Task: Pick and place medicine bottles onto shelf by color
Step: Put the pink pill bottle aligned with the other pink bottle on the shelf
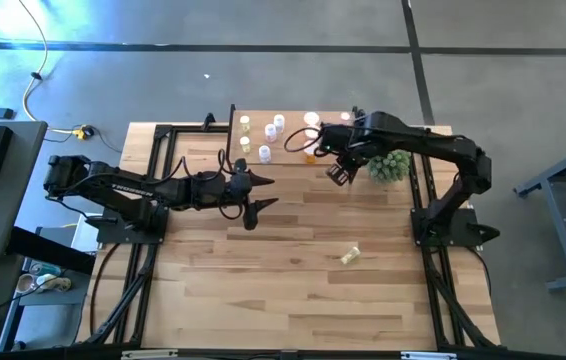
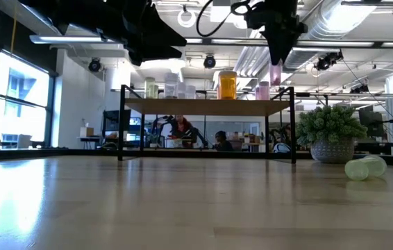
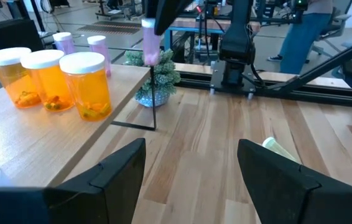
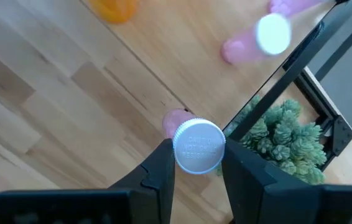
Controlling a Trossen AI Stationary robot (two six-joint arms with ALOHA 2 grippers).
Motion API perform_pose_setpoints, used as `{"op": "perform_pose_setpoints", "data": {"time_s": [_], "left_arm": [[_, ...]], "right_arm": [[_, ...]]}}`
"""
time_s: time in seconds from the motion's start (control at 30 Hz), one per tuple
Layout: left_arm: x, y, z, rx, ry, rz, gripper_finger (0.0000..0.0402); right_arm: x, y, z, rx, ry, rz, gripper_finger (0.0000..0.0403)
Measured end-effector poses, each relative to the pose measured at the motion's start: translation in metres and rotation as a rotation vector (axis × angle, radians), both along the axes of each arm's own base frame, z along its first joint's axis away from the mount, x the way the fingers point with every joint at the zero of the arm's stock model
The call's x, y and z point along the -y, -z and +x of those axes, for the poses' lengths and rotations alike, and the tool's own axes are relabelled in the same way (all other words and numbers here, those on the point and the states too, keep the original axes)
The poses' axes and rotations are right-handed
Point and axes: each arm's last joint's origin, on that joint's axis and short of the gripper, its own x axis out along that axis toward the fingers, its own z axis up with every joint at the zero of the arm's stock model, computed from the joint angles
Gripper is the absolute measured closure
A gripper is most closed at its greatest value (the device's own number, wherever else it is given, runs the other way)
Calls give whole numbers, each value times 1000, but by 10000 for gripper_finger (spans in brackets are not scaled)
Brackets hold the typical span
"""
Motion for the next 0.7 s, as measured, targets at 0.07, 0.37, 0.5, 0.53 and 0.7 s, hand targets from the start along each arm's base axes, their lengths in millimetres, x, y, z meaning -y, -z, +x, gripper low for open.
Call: {"op": "perform_pose_setpoints", "data": {"time_s": [0.07, 0.37, 0.5, 0.53, 0.7], "left_arm": [[0, 0, 0, 0, 0, 0, 158], [0, 0, 0, 0, 0, 0, 158], [0, 0, 0, 0, 0, 0, 158], [0, 0, 0, 0, 0, 0, 158], [0, 0, 0, 0, -1, 1, 158]], "right_arm": [[-1, 5, 1, -6, 2, -9, 304], [18, 7, 3, 58, 38, 6, 304], [32, 12, 4, 58, 57, 27, 304], [34, 13, 6, 68, 50, 34, 304], [40, 20, 8, 41, 47, 67, 304]]}}
